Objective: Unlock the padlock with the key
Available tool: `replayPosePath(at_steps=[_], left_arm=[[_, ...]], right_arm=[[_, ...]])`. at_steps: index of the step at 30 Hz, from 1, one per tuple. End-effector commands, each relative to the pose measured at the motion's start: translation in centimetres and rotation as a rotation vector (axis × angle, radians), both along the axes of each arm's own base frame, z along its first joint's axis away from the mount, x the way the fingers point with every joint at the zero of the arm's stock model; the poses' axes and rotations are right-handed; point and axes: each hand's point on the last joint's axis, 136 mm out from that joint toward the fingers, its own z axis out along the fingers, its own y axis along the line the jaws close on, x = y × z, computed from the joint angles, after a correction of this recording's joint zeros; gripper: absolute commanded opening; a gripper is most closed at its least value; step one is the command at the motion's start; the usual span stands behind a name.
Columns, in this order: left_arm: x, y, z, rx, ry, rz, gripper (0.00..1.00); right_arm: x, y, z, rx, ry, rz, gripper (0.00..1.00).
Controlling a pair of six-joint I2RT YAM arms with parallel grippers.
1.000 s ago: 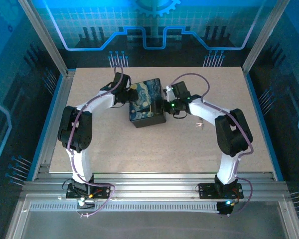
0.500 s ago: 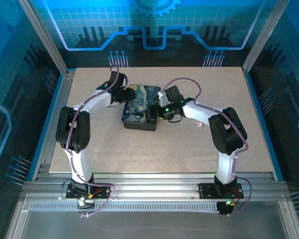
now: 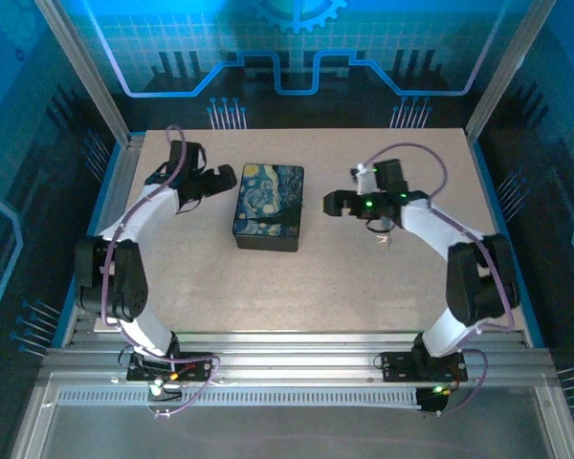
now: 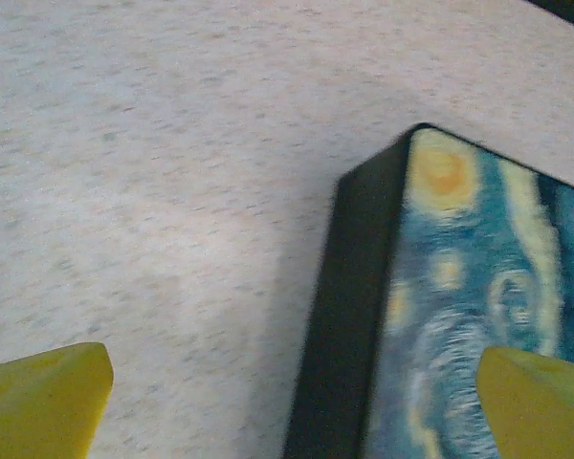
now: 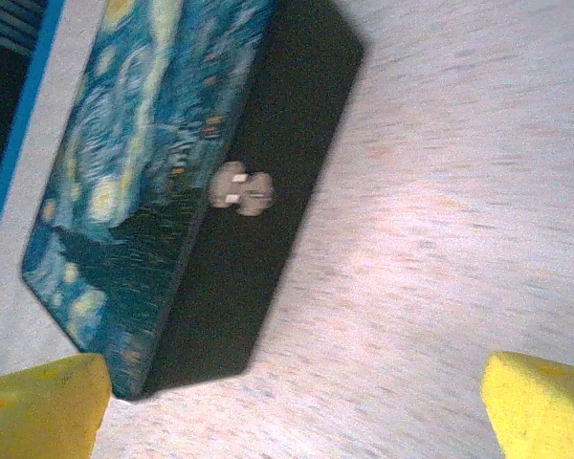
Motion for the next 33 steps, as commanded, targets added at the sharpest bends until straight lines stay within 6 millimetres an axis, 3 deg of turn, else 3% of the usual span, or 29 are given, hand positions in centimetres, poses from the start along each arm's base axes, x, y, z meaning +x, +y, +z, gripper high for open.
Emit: replayPosePath(at_steps=[1,3,6,9,13,16,19,22,25,33], left_arm=[[-1.7,3.7,-0.2,0.142,-0.018,0.091,0.99],[-2.7,5.7,-0.5,0.276,-0.051,0.109,0.99],[-3.6,7.0,-1.3,0.422,-0.174,0.075,0.99],[-4.6,6.5,-2.5,0.458,-0.297,0.017,0.99],[-4.6,6.5,-4.0,0.434,-0.382,0.039,0.99],[-4.2,5.8,-3.7,0.396,-0.447,0.027,0.99],[-4.4,4.6,-4.9,0.373,-0.491,-0.040,0.99],[-4.9,4.9,-5.1,0.375,-0.563,-0.023,0.99],[-4.9,4.9,-5.3,0.372,-0.541,-0.024,0.99],[-4.8,5.0,-5.4,0.376,-0.528,-0.017,0.99]], right_arm=[[-0.4,-4.3,-0.2,-0.140,-0.086,-0.070,1.00],[-0.2,-6.1,0.6,-0.209,-0.170,-0.117,1.00],[-0.1,-8.9,1.1,-0.334,-0.297,-0.206,1.00],[0.2,-11.5,1.5,-0.426,-0.392,-0.299,1.00],[0.3,-14.3,0.3,-0.517,-0.442,-0.410,1.00],[0.4,-14.9,-1.1,-0.563,-0.464,-0.422,1.00],[0.3,-15.3,-2.1,-0.575,-0.530,-0.437,1.00],[0.5,-15.0,-2.0,-0.572,-0.583,-0.417,1.00],[0.6,-15.1,-3.9,-0.534,-0.583,-0.413,1.00],[0.5,-15.5,-3.9,-0.528,-0.587,-0.431,1.00]])
